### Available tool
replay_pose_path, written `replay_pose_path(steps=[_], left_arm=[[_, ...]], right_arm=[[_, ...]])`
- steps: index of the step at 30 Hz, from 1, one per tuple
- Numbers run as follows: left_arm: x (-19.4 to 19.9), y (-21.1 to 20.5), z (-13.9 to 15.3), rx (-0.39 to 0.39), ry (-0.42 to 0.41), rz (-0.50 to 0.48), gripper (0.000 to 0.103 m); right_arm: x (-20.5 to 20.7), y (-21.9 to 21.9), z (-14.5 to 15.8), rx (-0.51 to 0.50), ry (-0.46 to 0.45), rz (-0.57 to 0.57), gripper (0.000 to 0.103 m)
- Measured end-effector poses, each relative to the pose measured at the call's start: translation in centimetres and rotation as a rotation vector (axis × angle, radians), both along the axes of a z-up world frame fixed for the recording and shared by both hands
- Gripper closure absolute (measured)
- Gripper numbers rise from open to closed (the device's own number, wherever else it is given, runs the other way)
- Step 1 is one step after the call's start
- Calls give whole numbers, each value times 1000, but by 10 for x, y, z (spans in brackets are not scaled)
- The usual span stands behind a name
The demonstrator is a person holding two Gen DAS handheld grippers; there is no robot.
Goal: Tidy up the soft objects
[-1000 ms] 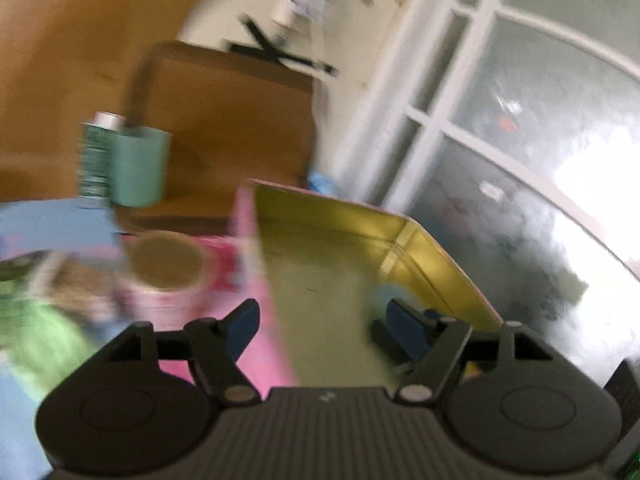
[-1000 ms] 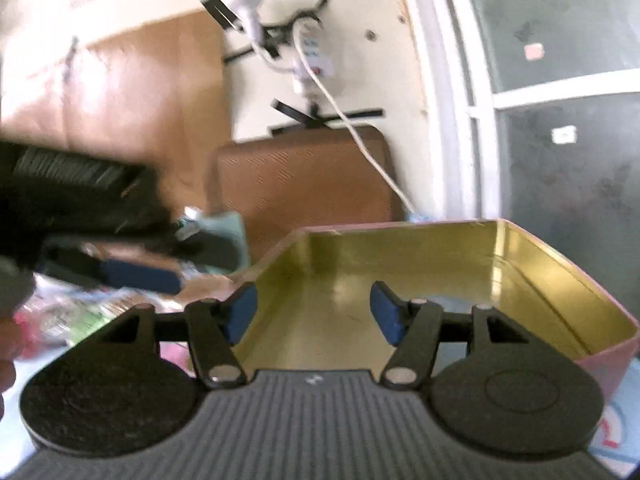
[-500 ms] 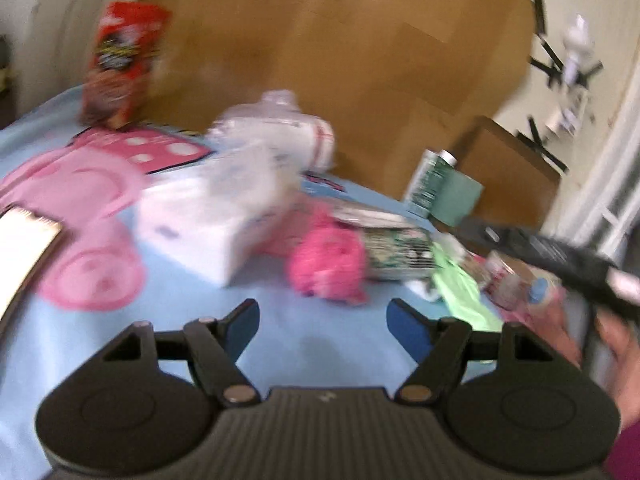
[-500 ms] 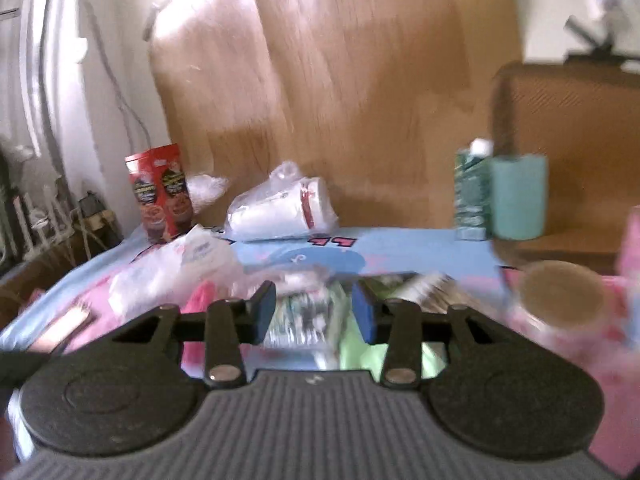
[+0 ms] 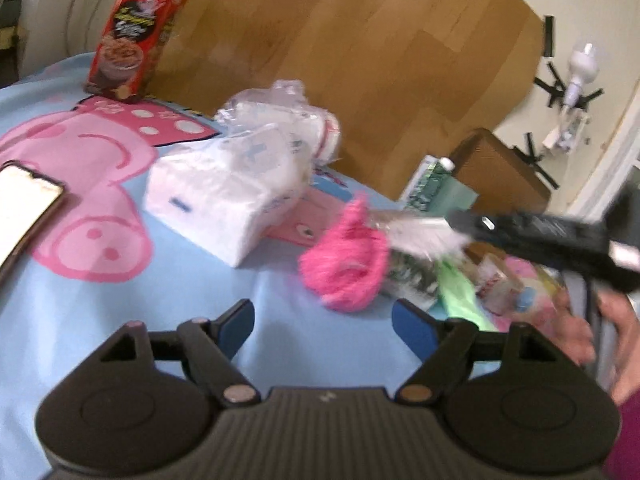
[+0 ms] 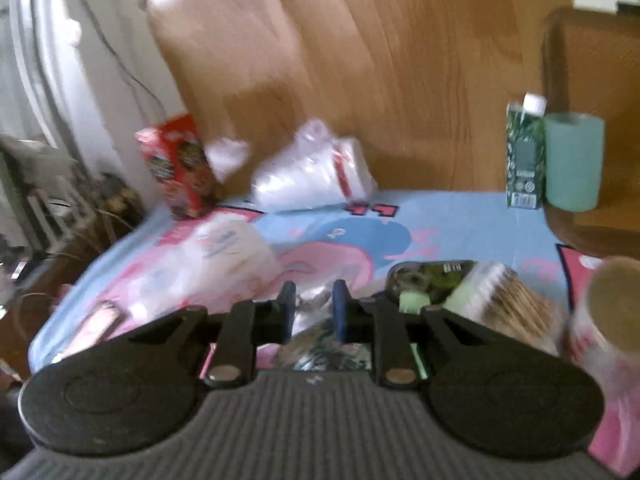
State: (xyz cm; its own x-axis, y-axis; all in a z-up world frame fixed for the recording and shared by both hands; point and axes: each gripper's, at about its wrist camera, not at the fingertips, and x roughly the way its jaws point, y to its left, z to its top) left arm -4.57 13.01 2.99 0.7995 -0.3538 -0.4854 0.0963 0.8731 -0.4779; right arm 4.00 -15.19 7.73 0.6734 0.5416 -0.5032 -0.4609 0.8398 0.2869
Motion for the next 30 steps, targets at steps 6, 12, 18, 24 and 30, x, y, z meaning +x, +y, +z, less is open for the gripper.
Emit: replay_pose_path(steps=[6, 12, 18, 24, 30], left_arm=[[-10, -31, 15, 9, -38, -127, 25], [-1, -95, 14, 19, 26, -312, 18], [-3, -151, -5, 143, 116, -342, 16], [-6, -179, 5, 229, 101, -344, 28], [-11, -198, 43, 213, -20, -378, 29]], right_arm=[[-116, -50, -18, -80, -104, -81, 81], [-171, -57, -57, -127, -84, -69, 27], [-157, -44, -76, -179, -77, -7, 24], [-174, -4, -85, -348, -284, -17, 42], [-191, -23, -67, -328, -456, -108, 42]])
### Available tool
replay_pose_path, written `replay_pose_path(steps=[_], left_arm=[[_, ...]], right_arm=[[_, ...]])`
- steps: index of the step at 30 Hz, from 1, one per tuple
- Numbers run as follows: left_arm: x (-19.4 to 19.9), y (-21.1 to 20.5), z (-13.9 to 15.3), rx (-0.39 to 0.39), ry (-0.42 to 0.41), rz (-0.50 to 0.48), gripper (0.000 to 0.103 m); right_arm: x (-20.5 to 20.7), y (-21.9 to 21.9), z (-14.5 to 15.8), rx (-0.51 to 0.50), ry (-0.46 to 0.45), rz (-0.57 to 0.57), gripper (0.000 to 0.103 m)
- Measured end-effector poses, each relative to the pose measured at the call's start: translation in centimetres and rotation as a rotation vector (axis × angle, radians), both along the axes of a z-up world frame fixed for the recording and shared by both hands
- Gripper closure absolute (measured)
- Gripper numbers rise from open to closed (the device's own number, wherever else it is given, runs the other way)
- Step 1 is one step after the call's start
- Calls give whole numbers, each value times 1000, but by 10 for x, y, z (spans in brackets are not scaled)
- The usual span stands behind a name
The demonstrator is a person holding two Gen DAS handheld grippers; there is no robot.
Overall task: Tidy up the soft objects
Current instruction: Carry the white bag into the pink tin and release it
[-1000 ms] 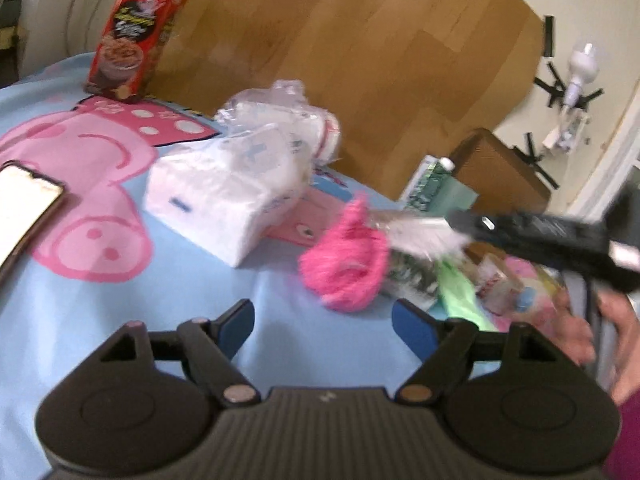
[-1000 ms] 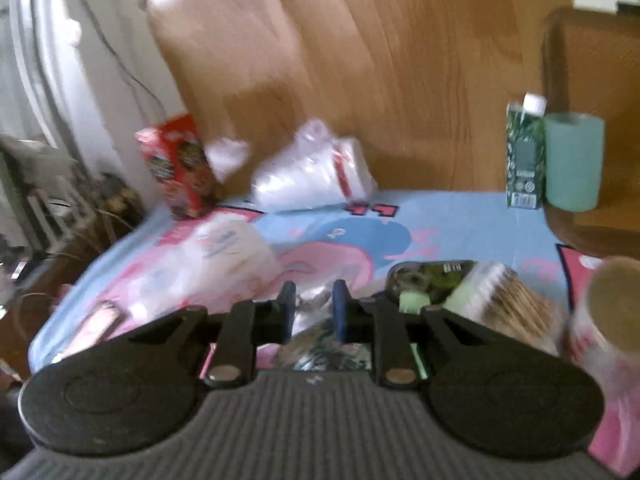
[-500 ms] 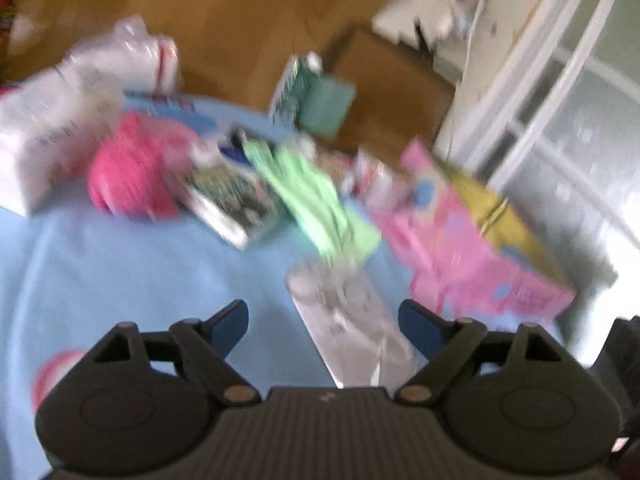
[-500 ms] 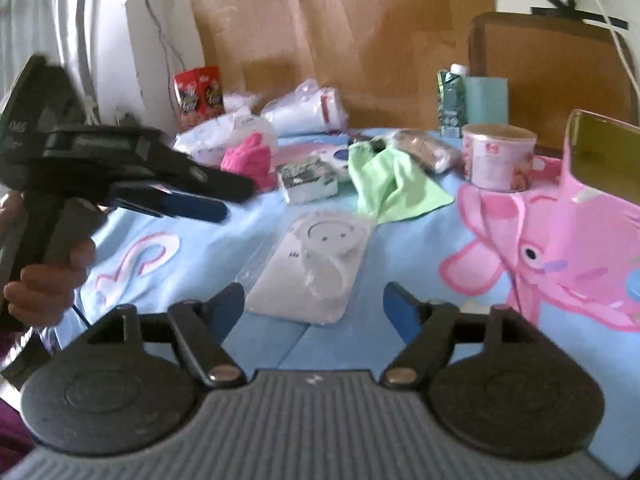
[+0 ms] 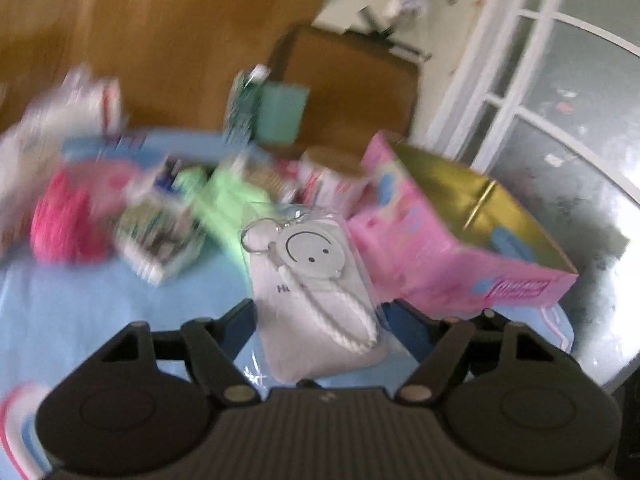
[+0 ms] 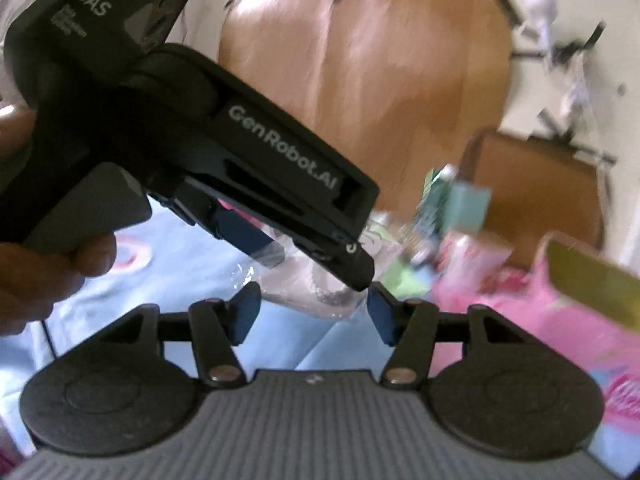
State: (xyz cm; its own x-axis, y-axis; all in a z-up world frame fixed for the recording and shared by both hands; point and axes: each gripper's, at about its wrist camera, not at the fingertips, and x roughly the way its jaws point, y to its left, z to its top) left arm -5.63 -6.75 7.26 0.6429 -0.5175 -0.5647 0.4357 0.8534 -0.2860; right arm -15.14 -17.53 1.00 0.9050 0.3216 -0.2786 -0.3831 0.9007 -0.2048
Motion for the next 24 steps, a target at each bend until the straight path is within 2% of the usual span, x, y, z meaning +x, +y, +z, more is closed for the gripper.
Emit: replay_pose_path(steps=[3, 6, 11, 13, 14, 16, 17, 20, 24], left_arm=[[8, -32, 23, 8, -70, -66, 29], [21, -72, 39, 7, -118, -156, 29], [38, -143, 40, 7, -156, -273, 27], [42, -162, 33, 11, -158, -281, 24], [43, -167, 29, 17, -151, -265, 24], [43, -163, 23, 4, -124, -246, 24], [42, -154, 20, -10, -117, -243, 24], [42, -110, 14, -30, -124, -183, 19], [44, -29, -3, -18, -111, -6, 18]], right_arm=[[-4, -11, 11, -20, -108, -85, 42], [0, -38, 24, -3, -160, -195, 42], [9, -94, 34, 41, -160, -380, 41], [22, -110, 29, 3, -147, -475, 39], [29, -117, 24, -29, -129, -541, 35], [36, -131, 19, -24, -125, -641, 34], [33, -138, 20, 16, -119, -644, 34], [31, -147, 25, 130, -113, -620, 35], [30, -125, 31, 151, -134, -524, 45]])
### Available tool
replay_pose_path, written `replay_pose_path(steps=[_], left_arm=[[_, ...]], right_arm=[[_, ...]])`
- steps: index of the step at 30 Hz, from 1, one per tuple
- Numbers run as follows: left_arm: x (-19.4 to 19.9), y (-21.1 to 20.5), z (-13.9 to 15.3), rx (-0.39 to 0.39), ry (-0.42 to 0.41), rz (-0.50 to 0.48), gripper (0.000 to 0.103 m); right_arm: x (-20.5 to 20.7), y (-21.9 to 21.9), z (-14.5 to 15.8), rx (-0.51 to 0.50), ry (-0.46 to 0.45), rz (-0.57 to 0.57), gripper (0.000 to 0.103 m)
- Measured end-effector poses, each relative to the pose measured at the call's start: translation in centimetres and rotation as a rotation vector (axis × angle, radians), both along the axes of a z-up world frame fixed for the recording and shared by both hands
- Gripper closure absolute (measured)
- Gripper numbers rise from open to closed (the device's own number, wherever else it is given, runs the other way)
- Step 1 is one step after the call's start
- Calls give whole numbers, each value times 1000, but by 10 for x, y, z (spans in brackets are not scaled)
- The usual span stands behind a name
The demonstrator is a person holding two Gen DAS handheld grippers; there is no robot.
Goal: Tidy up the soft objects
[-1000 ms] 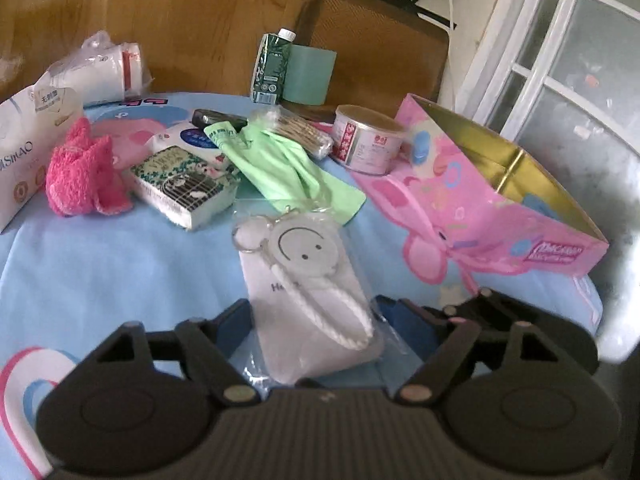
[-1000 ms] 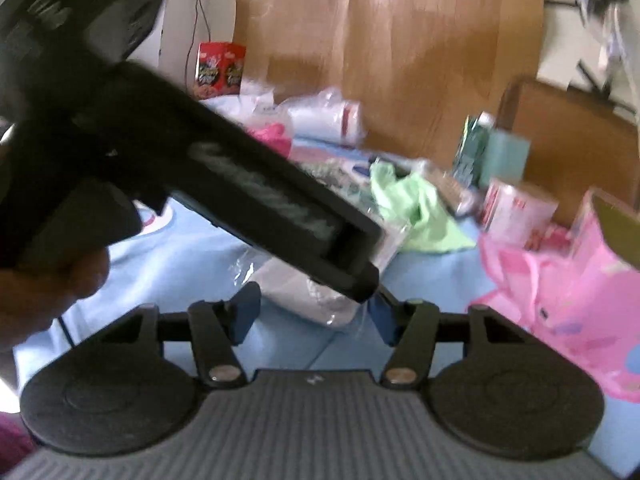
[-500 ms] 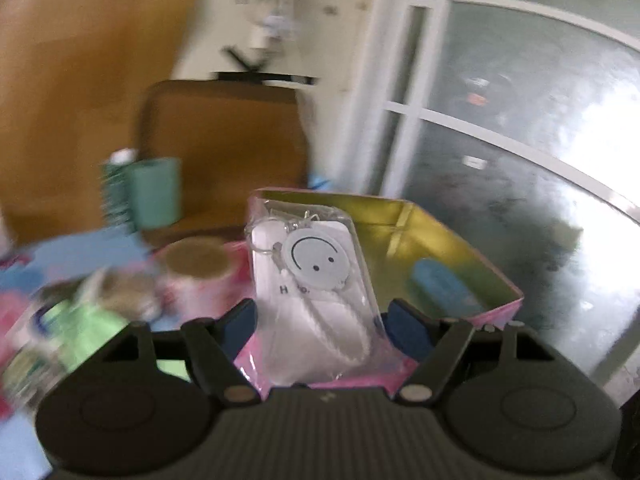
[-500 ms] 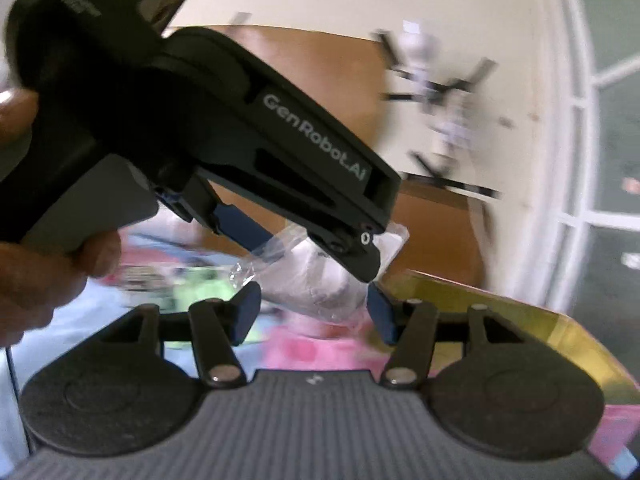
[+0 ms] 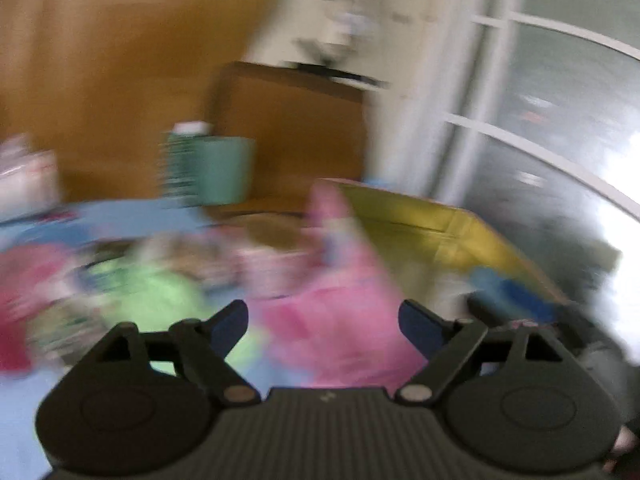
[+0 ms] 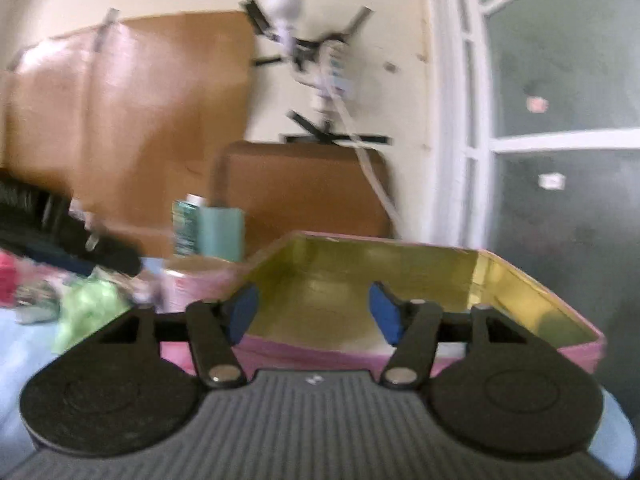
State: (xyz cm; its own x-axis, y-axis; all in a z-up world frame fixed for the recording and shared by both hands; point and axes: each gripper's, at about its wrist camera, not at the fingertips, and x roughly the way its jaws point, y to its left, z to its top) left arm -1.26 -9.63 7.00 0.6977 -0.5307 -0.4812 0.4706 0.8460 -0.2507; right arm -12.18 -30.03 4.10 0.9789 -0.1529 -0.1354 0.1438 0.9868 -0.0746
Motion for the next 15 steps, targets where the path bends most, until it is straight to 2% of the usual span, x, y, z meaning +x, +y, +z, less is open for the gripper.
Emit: replay_pose_path(steps=[2, 3, 5, 8, 12, 15], left_arm=[[-1, 41, -12, 18, 10, 100, 18], [-2, 58, -18, 37, 11, 146, 18], [-4, 85, -27, 55, 22, 209, 18], [-8, 120, -43, 30, 60, 275, 18], [-5, 143, -59, -19, 96, 322, 18], [-6, 154, -60, -82, 98, 322, 18]], right_arm=[[2, 18, 5, -5, 6, 98, 49], [7, 26, 8, -10, 20, 148, 54], [18, 47, 8, -8, 66, 246, 58], [51, 72, 8, 12, 163, 344, 58], [94, 96, -1, 38, 277, 408, 57], [125, 103, -5, 88, 340, 387, 56]])
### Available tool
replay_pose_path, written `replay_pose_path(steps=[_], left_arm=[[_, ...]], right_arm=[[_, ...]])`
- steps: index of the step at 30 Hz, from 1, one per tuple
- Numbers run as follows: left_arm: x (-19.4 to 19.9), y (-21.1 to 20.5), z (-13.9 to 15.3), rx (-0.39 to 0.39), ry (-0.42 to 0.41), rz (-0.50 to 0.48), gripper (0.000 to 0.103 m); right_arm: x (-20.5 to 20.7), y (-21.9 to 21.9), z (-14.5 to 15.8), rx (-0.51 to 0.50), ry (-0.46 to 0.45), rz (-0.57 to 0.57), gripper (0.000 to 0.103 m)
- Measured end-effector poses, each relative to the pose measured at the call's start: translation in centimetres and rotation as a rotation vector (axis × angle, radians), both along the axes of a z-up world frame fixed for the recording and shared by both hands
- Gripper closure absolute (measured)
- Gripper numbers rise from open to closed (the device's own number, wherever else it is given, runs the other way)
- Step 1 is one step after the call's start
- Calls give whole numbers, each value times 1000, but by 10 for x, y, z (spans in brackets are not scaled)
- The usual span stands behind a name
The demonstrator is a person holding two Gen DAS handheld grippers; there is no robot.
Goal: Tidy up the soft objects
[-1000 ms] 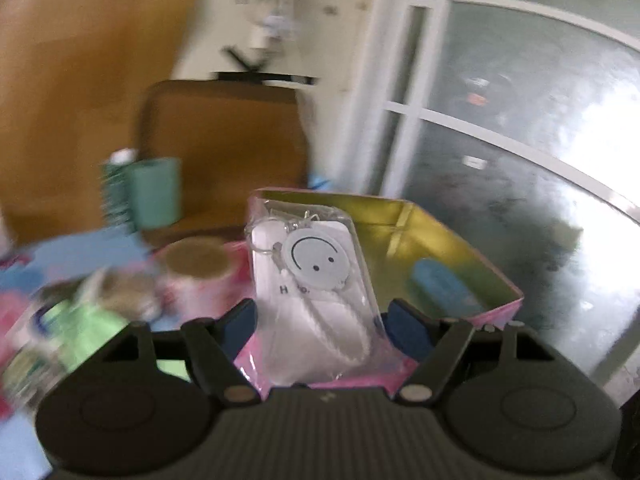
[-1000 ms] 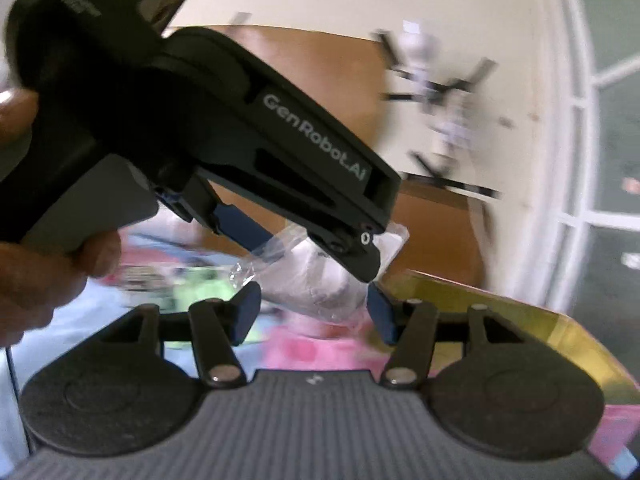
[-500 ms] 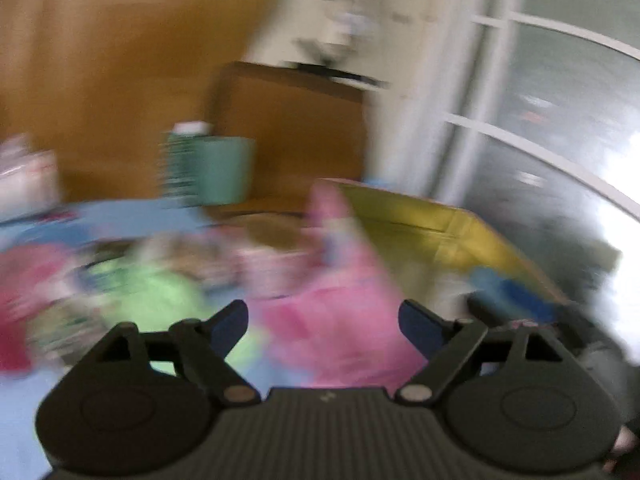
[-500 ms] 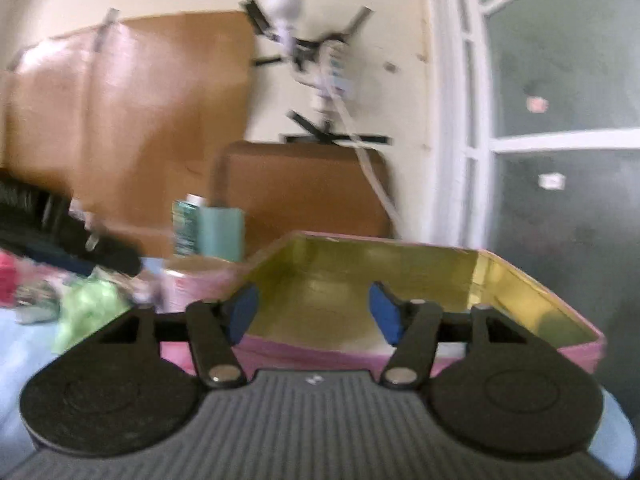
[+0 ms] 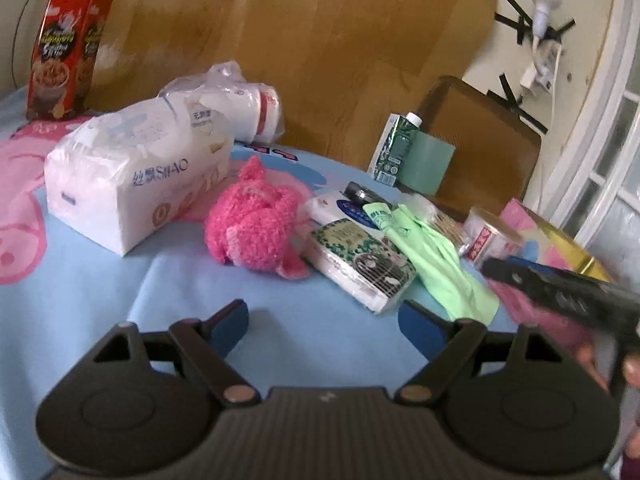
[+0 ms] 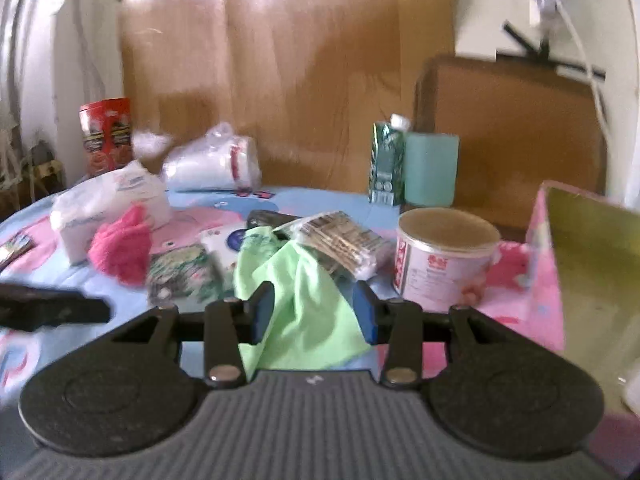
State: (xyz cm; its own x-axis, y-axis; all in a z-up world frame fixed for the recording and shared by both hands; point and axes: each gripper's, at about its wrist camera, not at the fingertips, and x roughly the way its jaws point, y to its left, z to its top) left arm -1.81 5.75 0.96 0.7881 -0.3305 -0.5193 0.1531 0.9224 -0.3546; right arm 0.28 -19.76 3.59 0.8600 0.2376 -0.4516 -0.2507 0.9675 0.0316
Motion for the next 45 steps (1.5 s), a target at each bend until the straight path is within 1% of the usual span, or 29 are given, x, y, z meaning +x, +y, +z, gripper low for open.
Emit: replay_pose_path(steps=[3, 5, 7, 9, 11, 12, 13, 15, 16, 17, 18, 19, 22, 24, 25, 26, 28, 29, 30, 31, 33, 34, 35, 36, 38, 40, 41, 43, 45], left_arm=[[0, -3, 0, 3, -9, -7, 18], [-1, -4, 0, -3, -11, -10, 18], [0, -1, -1, -23, -12, -12, 16], [1, 2, -2, -46, -12, -12, 15], [0, 4, -3, -57, -12, -16, 14], [0, 4, -3, -59, -13, -16, 14], [0, 4, -3, -60, -13, -16, 14], [0, 4, -3, -62, -13, -16, 14], [1, 5, -3, -65, -13, -17, 14], [1, 5, -3, -68, -13, -16, 14], [1, 5, -3, -72, -13, -17, 14], [1, 7, -3, -76, -13, -17, 14], [0, 9, -4, -95, -13, -15, 14], [1, 11, -4, -110, -10, -18, 13], [1, 11, -4, -115, -9, -18, 12], [1, 11, -4, -117, -7, -19, 11], [1, 9, -3, -112, -4, -20, 9], [1, 7, -2, -103, -1, -20, 9], [1, 4, -1, -90, 2, -19, 8], [-1, 2, 0, -85, 4, -20, 8], [-4, -5, 1, -96, 12, -42, 8], [-7, -9, 1, -99, 15, -55, 8], [-9, -14, 3, -98, 16, -70, 8], [-11, -18, 4, -97, 15, -88, 8], [-16, -28, 11, -97, 8, -128, 8], [-20, -39, 17, -112, 1, -178, 8], [-22, -47, 20, -116, 2, -209, 7], [-23, -67, 21, -107, 16, -286, 7], [-20, -89, 19, -78, 46, -340, 7]], right_arm=[[21, 4, 3, 32, 18, -54, 53], [36, 12, 4, 13, 30, -41, 52], [48, 24, 3, -37, 51, -21, 52], [57, 40, 0, -117, 39, -4, 47], [65, 54, -5, -196, 34, 13, 48], [68, 58, -7, -225, 26, 22, 55], [67, 64, -10, -265, 9, 27, 66], [65, 67, -12, -322, -15, 18, 76], [61, 64, -10, -315, -26, 18, 77], [55, 59, -6, -288, -37, 18, 86], [44, 54, 0, -257, -57, 13, 90], [33, 48, 6, -223, -82, 24, 91], [-20, 28, 27, -50, -130, 109, 91], [-50, 7, 36, 128, -85, 187, 91], [-62, -6, 37, 241, -45, 214, 91], [-72, -17, 35, 328, -12, 221, 91], [-82, -37, 24, 404, 28, 177, 91], [-82, -45, 16, 410, 49, 135, 91], [-80, -51, 9, 391, 66, 82, 88], [-79, -56, 1, 359, 69, 6, 83], [-81, -67, -5, 300, 36, -145, 71], [-80, -71, -7, 275, 33, -192, 67], [-81, -75, -9, 272, 31, -214, 59], [-84, -78, -9, 281, 21, -225, 55], [-93, -78, -8, 280, -13, -215, 54], [-107, -72, -7, 248, -50, -178, 49], [-115, -69, -7, 232, -63, -147, 42], [-124, -58, -11, 179, -69, -63, 34], [-130, -43, -17, 98, -74, -13, 33]])
